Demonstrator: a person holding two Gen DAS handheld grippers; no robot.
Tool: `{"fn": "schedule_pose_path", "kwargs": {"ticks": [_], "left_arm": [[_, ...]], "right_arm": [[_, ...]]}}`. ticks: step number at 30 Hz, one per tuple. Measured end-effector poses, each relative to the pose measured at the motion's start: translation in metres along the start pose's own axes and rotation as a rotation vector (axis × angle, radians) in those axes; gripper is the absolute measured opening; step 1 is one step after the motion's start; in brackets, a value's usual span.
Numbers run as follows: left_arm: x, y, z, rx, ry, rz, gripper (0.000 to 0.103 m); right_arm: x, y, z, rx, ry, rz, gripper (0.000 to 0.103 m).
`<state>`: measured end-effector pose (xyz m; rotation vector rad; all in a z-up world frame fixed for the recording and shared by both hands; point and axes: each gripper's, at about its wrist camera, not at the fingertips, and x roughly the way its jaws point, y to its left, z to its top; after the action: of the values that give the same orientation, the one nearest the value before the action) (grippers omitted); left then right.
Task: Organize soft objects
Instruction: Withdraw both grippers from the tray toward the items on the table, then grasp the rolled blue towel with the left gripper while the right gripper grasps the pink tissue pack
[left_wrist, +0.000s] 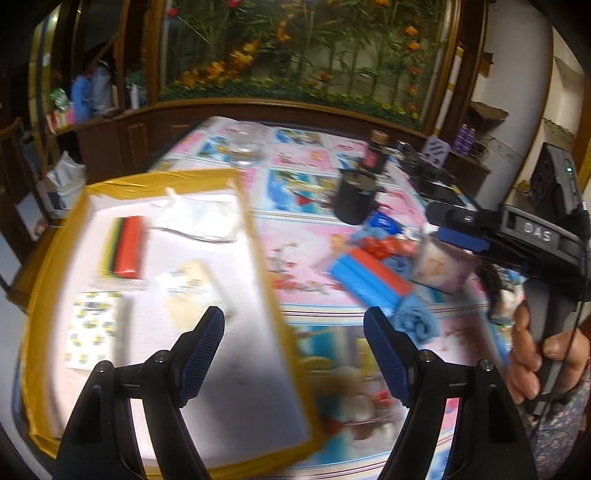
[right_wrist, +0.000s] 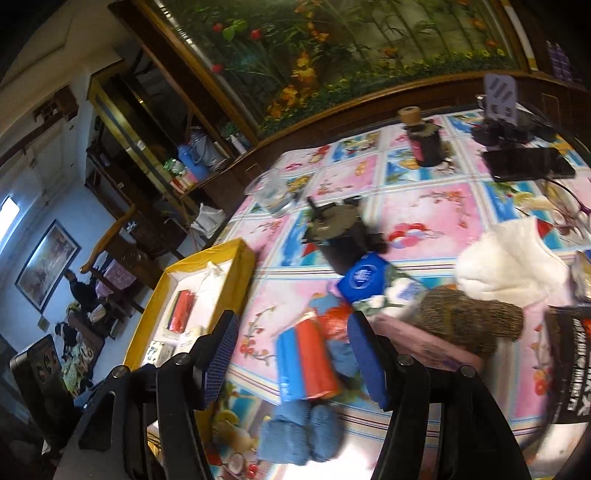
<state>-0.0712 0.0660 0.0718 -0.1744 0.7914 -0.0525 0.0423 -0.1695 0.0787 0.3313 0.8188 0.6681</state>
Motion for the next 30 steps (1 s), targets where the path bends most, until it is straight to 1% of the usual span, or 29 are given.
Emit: {"fn": "schedule_pose_path", "kwargs": {"ticks": [3,5,7,12,13,14,15,16,19,22,24,25,27,28,30], "left_arm": [[0.016,-0.026,0.004,0.0,0.046,-0.067,0.078],[0.029,-0.044,0.003,-0.006,0.086,-0.089,0.083],[0.042,-0.06,-0.001,0.007,0.125,-0.116,0.083],[0.065,-0.092,-0.014,0.101,0.141,-0.07,0.083],[0.069,-0.095,-0.016,0.111,0.145,-0.058,0.081],[0.072,-0.099,-0.018,0.123,0.145,-0.064,0.066],[0.075,-0.101,-0.019,0.134,0.145,-0.064,0.054],[0.078,-0.103,-0.02,0.143,0.147,-0.049,0.042],[0.074,-0.101,-0.022,0.138,0.121,-0.067,0.041],[0.069,-0.095,-0.022,0.12,0.111,-0.091,0.041],[0.065,-0.09,-0.022,0.115,0.103,-0.083,0.041],[0.062,-0.088,-0.022,0.11,0.097,-0.078,0.041],[0.056,-0.08,-0.022,0.099,0.088,-0.073,0.041],[0.054,-0.078,-0.022,0.095,0.084,-0.069,0.041],[0.05,-0.071,-0.022,0.082,0.076,-0.065,0.041]], "right_arm": [[-0.011,-0.019,0.002,0.044,-0.018,-0.019,0.066],[-0.019,-0.029,0.003,0.063,-0.03,-0.027,0.066],[-0.024,-0.037,0.004,0.077,-0.035,-0.037,0.066],[-0.032,-0.051,0.002,0.103,-0.038,-0.048,0.066],[-0.032,-0.053,0.001,0.105,-0.035,-0.053,0.066],[-0.033,-0.055,0.001,0.108,-0.033,-0.059,0.066],[-0.033,-0.057,0.001,0.11,-0.03,-0.069,0.066],[-0.032,-0.059,0.0,0.113,-0.027,-0.081,0.066],[-0.029,-0.066,0.0,0.126,-0.008,-0.112,0.068],[-0.018,-0.07,-0.004,0.143,0.047,-0.111,0.068],[-0.008,-0.063,-0.008,0.107,0.093,-0.112,0.069],[-0.003,-0.056,-0.01,0.076,0.118,-0.104,0.071],[0.006,-0.044,-0.015,0.034,0.174,-0.012,0.071],[0.009,-0.039,-0.018,0.018,0.182,0.005,0.071],[0.011,-0.032,-0.021,-0.034,0.176,-0.079,0.071]]}}
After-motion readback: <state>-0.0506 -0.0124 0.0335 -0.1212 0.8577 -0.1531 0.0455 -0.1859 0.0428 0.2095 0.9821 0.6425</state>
